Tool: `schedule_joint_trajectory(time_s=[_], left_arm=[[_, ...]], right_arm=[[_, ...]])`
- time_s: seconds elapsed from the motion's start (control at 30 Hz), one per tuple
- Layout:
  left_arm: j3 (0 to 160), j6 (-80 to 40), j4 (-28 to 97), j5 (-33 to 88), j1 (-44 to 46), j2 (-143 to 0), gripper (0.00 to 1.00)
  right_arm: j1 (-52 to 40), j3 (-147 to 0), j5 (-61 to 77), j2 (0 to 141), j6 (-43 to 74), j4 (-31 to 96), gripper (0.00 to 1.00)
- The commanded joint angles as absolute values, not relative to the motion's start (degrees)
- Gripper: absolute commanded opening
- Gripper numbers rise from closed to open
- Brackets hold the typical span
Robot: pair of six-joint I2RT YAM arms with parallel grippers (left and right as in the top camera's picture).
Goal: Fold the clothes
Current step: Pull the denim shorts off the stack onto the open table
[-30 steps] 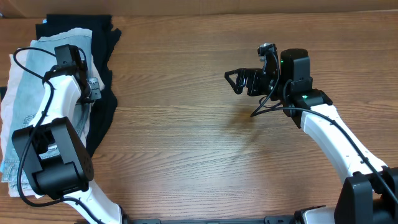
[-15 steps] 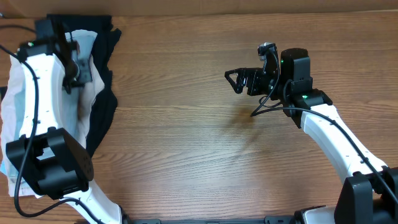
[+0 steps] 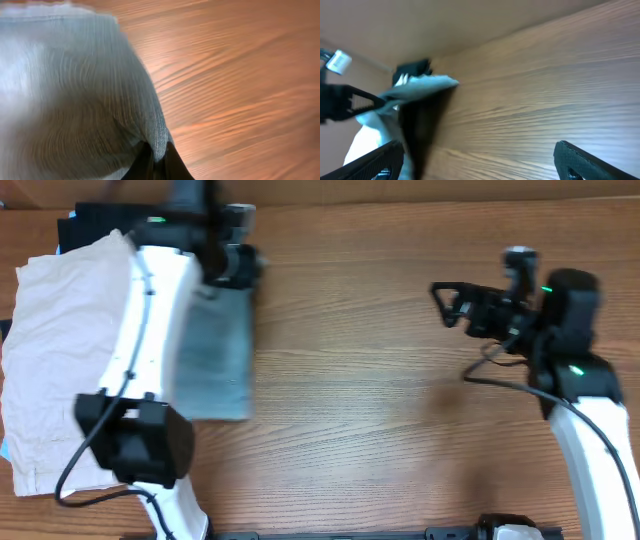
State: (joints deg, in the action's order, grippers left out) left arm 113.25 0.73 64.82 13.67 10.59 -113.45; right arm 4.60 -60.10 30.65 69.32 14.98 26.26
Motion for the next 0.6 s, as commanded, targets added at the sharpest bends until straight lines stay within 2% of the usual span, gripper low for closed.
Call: schedule_joint_trajectory(time_s=[0.0, 0.13, 0.23, 0.33, 0.37, 0.4, 0.57], left_arm=[[112.92, -2.55, 60.55, 18.04, 19.09, -116.84, 0.04], [112.92, -5.61, 54.15, 18.13, 28.08, -123.57, 0.08], [112.95, -5.82, 48.88, 19.64, 33.8, -129.27, 0.25], [112.97, -5.76, 44.8, 19.4, 38.02, -133.45, 0.64], [112.99, -5.76, 44.12, 19.05, 38.83, -133.93, 0.86], [112.99, -5.39, 43.77, 18.61, 39.31, -134.08, 1.0], [117.71, -4.75, 48.97, 15.94, 37.71, -132.9, 1.0]], right_arm=[[8.58, -61.25, 30.44, 66.35, 14.96, 29.02, 0.99], [12.97, -61.25, 30.48, 65.23, 15.0, 32.77, 0.99], [15.09, -61.25, 30.48, 65.21, 15.0, 34.57, 0.99], [16.21, -61.25, 30.48, 65.21, 14.98, 35.24, 0.99], [16.43, -61.25, 30.46, 65.21, 14.92, 35.33, 0.99], [16.53, -61.25, 30.48, 65.21, 14.83, 35.42, 0.99], [16.58, -61.25, 30.46, 65.21, 14.63, 35.29, 1.0]])
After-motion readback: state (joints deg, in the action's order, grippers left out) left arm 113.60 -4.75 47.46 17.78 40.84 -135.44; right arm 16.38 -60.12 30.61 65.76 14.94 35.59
